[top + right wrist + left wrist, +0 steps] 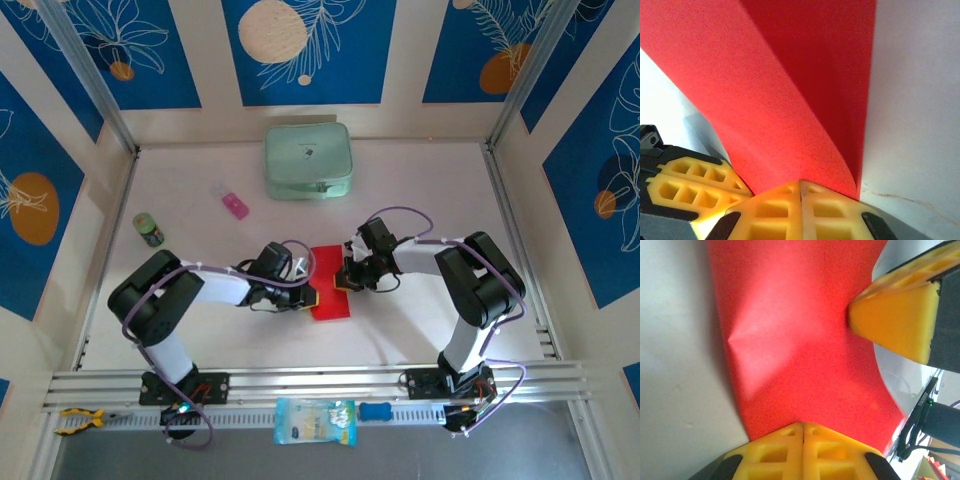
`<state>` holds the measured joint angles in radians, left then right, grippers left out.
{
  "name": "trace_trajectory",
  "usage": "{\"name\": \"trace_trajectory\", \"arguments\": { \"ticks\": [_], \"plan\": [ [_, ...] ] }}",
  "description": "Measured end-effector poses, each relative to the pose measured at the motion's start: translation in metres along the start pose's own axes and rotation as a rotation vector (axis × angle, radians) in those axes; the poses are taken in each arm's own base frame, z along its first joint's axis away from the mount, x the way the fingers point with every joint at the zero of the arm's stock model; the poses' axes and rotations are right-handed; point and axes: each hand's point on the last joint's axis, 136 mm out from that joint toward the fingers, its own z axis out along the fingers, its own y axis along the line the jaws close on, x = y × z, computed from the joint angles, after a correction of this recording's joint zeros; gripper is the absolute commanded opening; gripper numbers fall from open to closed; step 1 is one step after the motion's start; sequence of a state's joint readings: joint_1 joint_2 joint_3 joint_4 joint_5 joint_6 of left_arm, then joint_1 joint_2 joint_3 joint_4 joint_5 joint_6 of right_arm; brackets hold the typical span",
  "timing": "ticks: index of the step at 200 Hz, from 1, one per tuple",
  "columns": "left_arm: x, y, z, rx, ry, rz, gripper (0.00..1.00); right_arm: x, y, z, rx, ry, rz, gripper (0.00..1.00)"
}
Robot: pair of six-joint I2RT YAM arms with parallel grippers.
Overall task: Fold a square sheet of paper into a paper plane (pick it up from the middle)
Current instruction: First fold the square sheet of paper in half at the center of the table.
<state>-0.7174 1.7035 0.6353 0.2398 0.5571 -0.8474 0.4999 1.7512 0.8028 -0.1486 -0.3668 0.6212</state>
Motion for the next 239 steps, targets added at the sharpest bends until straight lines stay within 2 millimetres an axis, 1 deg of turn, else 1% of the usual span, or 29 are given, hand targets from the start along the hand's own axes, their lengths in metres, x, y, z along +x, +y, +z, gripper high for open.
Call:
{"name": "trace_trajectory", "arguments": {
  "ticks": [25,43,62,97,116,142,169,219,239],
  "plan": [
    [0.000,0.000,-0.002,-0.002,-0.009,0.024,0.04,0.000,0.000,0.000,0.000,0.000,0.001,0.00],
    [0.002,0.002,-0.005,-0.021,-0.005,0.013,0.05,0.000,0.000,0.000,0.000,0.001,0.000,0.00],
    [0.004,0.000,-0.010,-0.033,0.001,0.005,0.07,0.000,0.000,0.000,0.000,0.001,-0.001,0.00],
    [-0.002,-0.024,-0.013,0.015,-0.001,0.037,0.07,0.001,0.001,0.001,0.000,0.002,-0.002,0.00],
    [-0.001,-0.028,-0.012,0.029,0.005,0.043,0.07,0.001,0.001,0.001,0.000,0.002,-0.001,0.00],
    [0.001,-0.023,-0.008,0.025,0.016,0.032,0.07,0.001,0.001,0.001,0.000,0.002,-0.001,0.00],
    [0.015,-0.001,-0.001,-0.010,0.047,0.001,0.07,0.001,0.001,0.001,0.000,0.003,-0.002,0.00],
    [0.016,-0.002,-0.002,0.022,0.021,0.028,0.07,0.001,0.001,0.001,0.000,0.003,-0.002,0.00],
    [0.019,-0.001,-0.005,0.010,0.029,0.020,0.08,0.001,0.001,0.001,0.000,0.003,-0.002,0.00]
  ]
}}
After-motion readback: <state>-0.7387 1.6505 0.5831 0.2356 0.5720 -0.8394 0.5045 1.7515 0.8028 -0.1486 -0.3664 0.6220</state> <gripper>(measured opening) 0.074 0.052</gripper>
